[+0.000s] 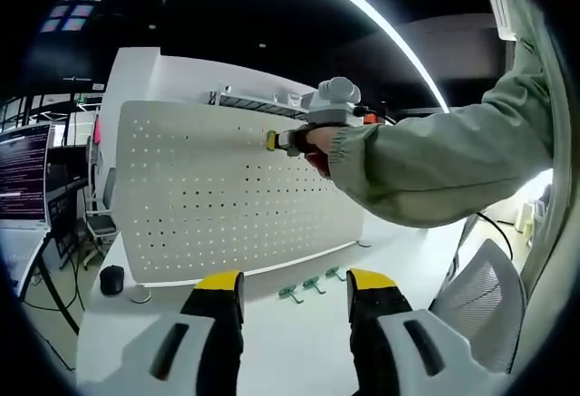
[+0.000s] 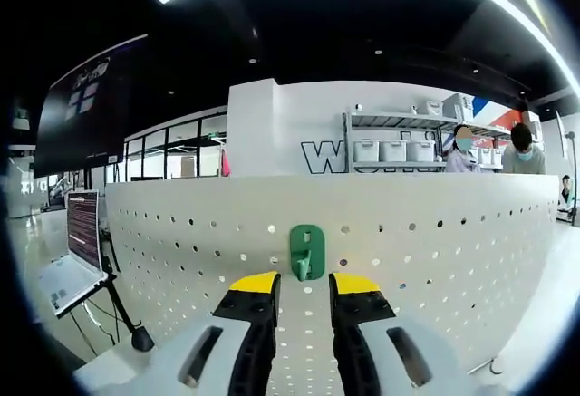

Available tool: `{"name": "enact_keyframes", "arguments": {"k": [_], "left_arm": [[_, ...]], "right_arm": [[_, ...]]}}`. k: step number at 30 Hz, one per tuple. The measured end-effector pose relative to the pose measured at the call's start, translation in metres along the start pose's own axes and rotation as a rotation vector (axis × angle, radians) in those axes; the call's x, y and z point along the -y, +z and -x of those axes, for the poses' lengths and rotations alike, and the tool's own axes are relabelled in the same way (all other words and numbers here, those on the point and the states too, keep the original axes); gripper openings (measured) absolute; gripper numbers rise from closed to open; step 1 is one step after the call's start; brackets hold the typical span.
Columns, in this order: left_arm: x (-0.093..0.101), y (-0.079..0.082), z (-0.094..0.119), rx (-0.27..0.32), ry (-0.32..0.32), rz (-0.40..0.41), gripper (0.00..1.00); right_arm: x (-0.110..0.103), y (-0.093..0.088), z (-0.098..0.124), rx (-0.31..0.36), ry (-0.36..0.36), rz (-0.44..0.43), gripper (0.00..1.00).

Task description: Insert the hook assembly into the mounting plate slot until the hook locks in place.

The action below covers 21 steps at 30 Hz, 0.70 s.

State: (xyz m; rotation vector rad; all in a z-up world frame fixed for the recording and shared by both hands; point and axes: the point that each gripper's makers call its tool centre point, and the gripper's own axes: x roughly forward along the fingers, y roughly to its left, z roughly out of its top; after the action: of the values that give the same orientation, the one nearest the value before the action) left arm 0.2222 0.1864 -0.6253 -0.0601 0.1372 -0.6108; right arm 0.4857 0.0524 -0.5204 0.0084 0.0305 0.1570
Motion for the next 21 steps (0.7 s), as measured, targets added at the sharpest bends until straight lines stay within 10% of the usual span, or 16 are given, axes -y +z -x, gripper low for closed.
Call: {"name": "enact_keyframes", "arguments": {"k": [21], "left_arm": [[0.006, 0.001, 0.008, 0.001, 0.012, -0.005, 0.47]], "right_arm": [[-0.007, -0.045, 0.033, -0.101, 0.056, 0.013, 0.32]]}}
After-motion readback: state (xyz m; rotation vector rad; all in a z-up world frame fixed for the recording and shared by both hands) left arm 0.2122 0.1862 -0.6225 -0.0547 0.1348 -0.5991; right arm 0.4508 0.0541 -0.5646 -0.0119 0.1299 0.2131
